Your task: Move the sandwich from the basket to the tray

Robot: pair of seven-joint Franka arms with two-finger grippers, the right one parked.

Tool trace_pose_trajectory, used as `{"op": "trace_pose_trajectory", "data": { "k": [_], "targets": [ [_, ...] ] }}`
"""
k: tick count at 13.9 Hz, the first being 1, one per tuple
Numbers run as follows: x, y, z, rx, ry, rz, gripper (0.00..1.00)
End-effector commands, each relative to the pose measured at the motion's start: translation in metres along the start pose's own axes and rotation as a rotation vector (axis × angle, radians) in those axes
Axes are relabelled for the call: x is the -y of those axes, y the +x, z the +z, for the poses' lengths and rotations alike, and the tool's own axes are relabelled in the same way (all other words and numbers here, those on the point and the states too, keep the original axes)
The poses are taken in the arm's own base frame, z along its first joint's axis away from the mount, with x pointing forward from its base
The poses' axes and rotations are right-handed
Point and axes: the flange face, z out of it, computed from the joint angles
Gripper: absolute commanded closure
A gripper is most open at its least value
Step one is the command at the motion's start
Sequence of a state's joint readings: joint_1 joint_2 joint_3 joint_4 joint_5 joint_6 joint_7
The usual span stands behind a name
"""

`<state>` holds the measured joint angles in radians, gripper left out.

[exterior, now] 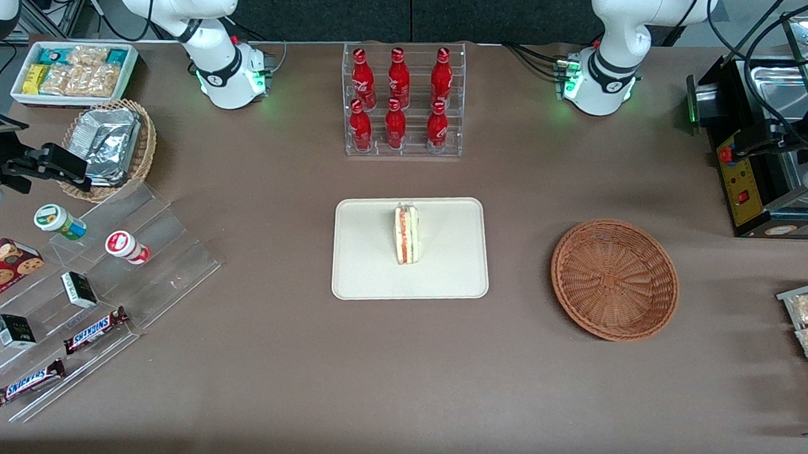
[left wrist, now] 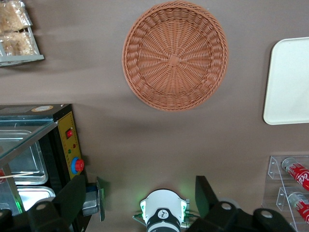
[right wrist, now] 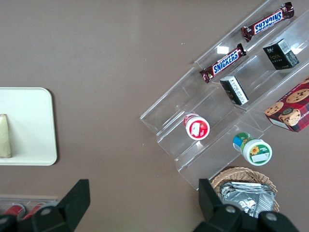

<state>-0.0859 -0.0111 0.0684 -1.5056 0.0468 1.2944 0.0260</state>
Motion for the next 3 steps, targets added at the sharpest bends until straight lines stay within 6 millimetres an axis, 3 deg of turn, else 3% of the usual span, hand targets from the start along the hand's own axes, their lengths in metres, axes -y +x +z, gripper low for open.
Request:
{"op": "trace_pose_trajectory", "data": {
  "k": [1,3],
  "targets": [
    [-0.0187,-0.0025,-0.0038,-0.004,0.006,0.037,0.00],
    [-0.0274,0.0027,-0.0094,-0.014,0.007,0.049,0.00]
  ]
}}
